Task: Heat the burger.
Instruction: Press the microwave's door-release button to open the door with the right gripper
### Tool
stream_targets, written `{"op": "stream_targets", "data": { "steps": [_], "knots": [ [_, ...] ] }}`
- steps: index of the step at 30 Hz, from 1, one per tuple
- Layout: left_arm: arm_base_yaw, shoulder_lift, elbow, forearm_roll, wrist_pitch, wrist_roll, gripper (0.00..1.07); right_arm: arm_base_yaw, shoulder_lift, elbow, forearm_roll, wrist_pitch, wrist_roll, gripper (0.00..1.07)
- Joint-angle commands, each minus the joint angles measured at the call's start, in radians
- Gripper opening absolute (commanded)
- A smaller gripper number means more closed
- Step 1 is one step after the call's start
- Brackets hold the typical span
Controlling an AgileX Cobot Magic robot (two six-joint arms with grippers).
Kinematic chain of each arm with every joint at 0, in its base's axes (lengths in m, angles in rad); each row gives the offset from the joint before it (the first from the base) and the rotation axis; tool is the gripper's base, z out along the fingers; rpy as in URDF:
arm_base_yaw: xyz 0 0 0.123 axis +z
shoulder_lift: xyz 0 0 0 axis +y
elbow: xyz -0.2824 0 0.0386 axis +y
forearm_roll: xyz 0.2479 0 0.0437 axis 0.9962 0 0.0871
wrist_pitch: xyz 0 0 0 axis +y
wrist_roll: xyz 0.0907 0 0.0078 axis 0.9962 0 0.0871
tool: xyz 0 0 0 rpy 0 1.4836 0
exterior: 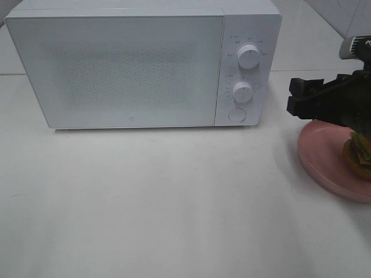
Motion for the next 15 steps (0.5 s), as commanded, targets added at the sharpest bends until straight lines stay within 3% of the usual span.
{"op": "stream_targets", "data": {
  "steps": [1,6,8,15],
  "knots": [
    [0.004,-0.024,0.0,0.004,-0.001,-0.001,0.98,0.046,0.02,0.001,0.072,-0.076,-0.038,0.75],
    [0.004,-0.024,0.0,0.004,-0.001,-0.001,0.98,0.124,0.062,0.001,0.156,-0.144,-0.056,0.75],
    [0.004,-0.024,0.0,0.004,-0.001,-0.001,0.98,0.217,0.11,-0.001,0.29,-0.221,-0.064,0.75],
    [0.004,-0.024,0.0,0.004,-0.001,-0.001,0.98,0.334,0.176,-0.003,0.387,-0.328,-0.082,0.75]
  ]
}}
